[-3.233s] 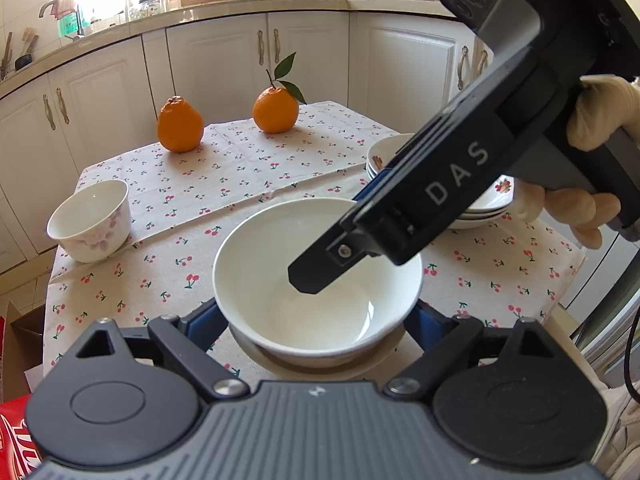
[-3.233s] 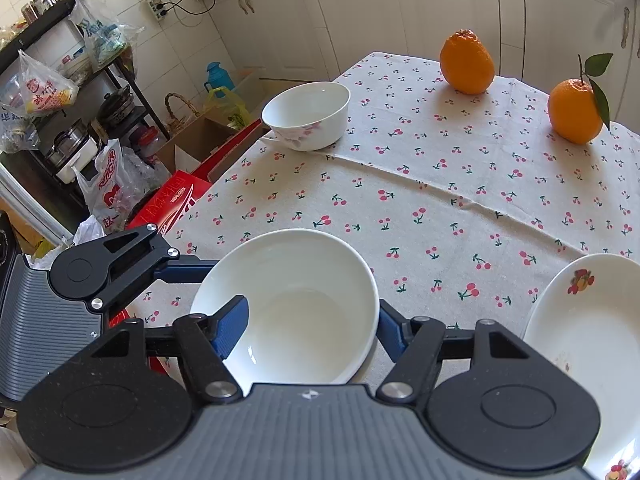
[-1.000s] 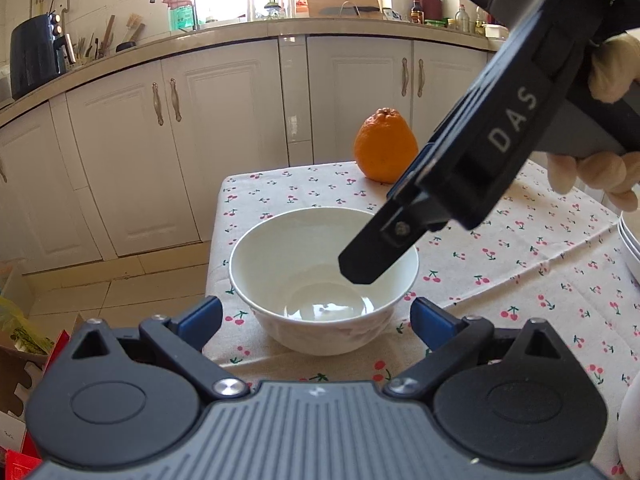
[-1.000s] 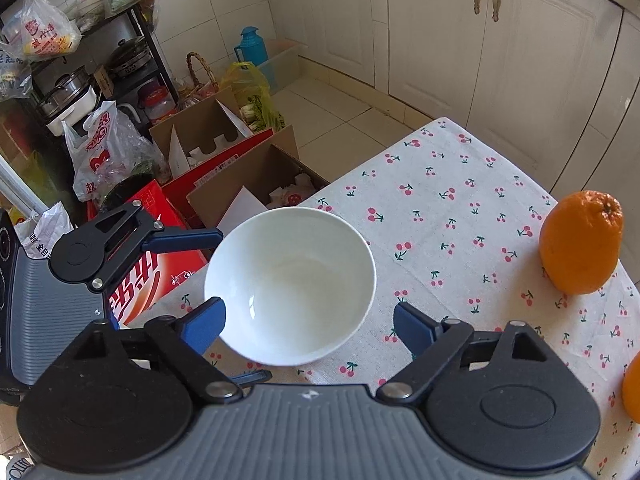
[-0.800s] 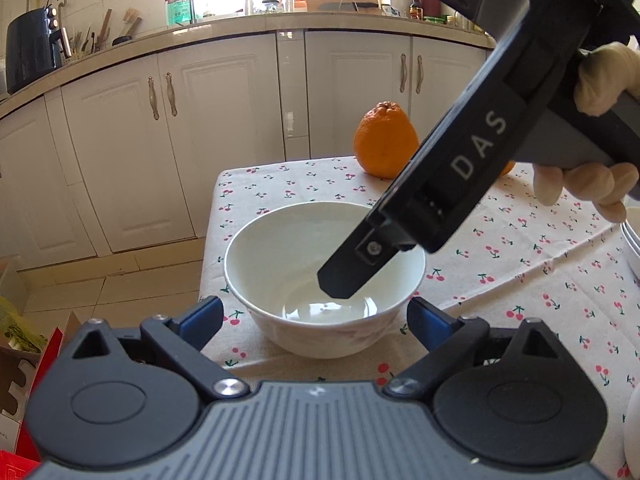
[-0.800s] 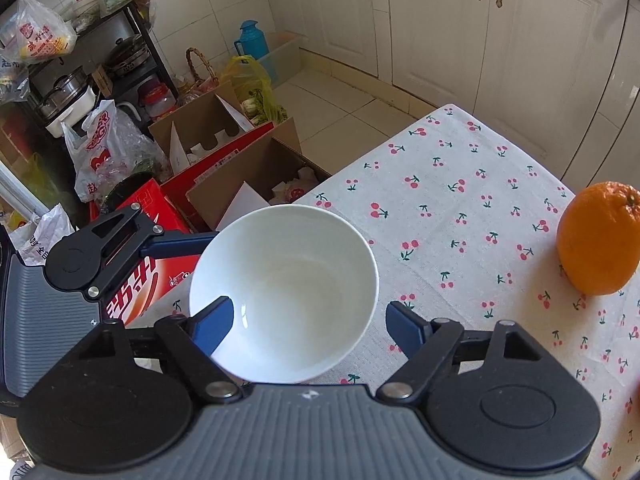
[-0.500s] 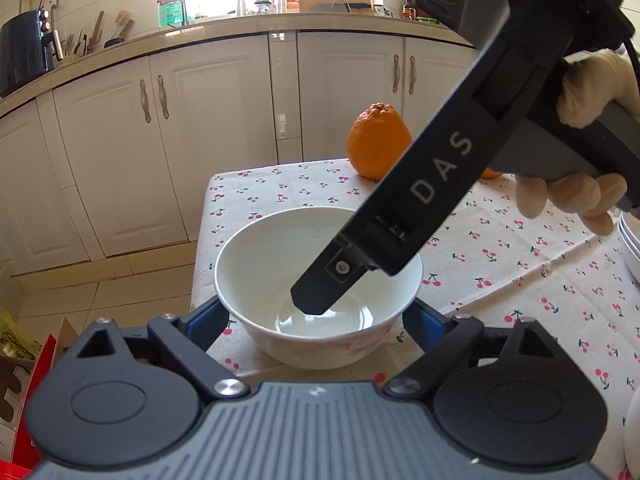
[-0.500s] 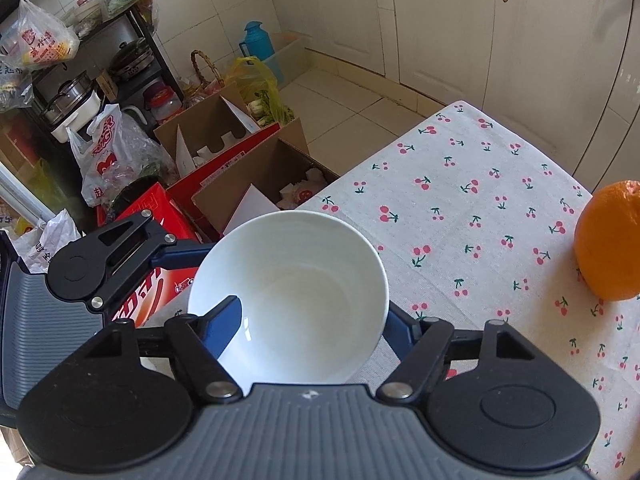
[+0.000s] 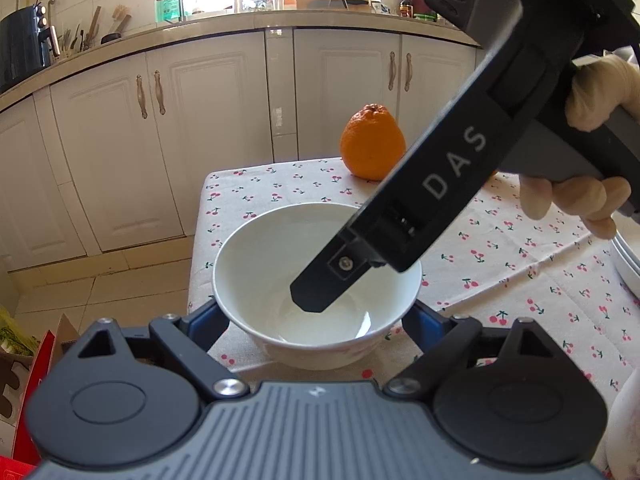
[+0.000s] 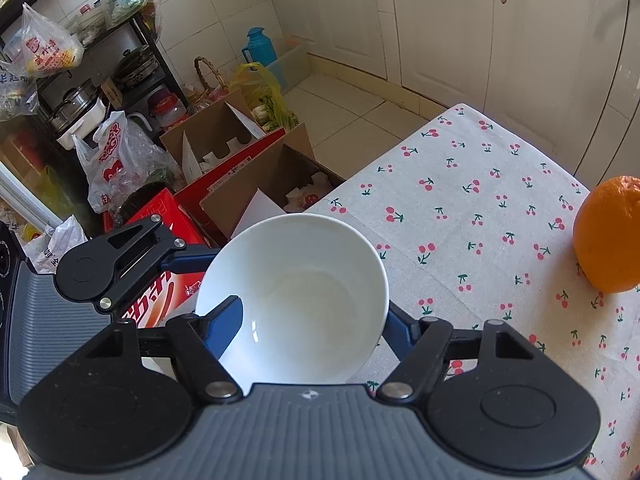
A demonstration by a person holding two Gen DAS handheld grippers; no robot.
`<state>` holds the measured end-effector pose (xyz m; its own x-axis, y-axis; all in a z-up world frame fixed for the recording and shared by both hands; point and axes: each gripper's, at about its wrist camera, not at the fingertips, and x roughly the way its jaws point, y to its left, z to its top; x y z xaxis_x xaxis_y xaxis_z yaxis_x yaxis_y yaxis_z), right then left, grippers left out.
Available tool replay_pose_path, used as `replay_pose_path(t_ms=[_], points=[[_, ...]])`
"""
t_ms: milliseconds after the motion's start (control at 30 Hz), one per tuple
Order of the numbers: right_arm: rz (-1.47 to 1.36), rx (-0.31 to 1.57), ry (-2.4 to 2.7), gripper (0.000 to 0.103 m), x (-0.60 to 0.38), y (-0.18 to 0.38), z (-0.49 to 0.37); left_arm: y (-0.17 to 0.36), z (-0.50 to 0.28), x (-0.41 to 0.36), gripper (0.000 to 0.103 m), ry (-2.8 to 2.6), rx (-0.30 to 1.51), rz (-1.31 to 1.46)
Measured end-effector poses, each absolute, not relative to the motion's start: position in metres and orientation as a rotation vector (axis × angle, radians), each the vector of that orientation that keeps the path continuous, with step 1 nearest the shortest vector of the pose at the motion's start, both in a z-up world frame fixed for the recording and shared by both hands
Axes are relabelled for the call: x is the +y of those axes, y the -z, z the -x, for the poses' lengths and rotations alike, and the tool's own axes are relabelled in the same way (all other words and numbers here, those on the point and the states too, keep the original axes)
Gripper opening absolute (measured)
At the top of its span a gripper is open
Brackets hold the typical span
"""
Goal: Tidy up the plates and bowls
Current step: 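Lift the nested bowls and carry them toward the white plate stack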
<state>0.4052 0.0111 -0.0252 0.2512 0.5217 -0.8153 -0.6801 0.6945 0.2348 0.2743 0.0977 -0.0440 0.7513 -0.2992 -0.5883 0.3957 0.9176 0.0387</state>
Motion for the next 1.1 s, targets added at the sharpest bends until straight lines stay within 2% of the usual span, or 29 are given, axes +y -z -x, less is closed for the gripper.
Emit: replay_pose_path(t_ms=[1100], points=[[0.185, 0.908, -0.884, 0.079, -0.052, -0.058, -0.233, -0.039, -0.122, 0.052, 0.092, 0.414, 0.573, -0.184]])
